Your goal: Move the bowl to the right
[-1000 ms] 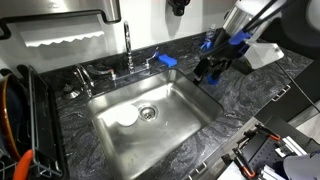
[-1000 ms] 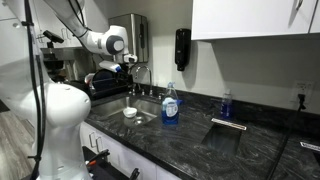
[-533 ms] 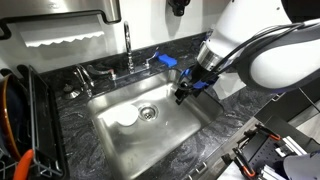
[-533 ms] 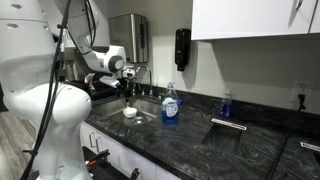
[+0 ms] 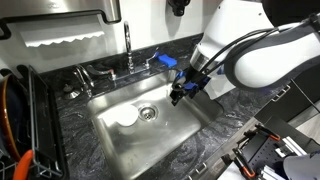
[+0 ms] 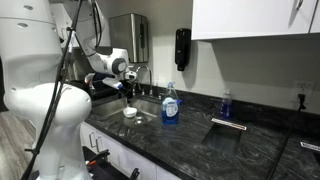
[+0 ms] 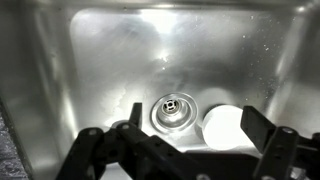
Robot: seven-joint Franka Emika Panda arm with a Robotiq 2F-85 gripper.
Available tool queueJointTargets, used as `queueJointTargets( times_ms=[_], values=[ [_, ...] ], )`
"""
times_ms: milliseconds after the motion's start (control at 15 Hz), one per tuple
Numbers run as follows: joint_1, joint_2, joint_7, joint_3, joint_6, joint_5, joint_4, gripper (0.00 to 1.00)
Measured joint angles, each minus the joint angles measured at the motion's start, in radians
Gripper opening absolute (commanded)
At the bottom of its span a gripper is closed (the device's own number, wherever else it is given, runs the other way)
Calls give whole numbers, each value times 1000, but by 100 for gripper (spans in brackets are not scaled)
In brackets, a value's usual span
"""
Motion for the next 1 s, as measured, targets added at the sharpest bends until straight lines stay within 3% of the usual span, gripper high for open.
queueJointTargets(
  times_ms=[467,1000],
  values=[
    [7,36,-85,-2,46,1,33,100],
    [10,259,-152,-2,54,4,215,100]
  ],
)
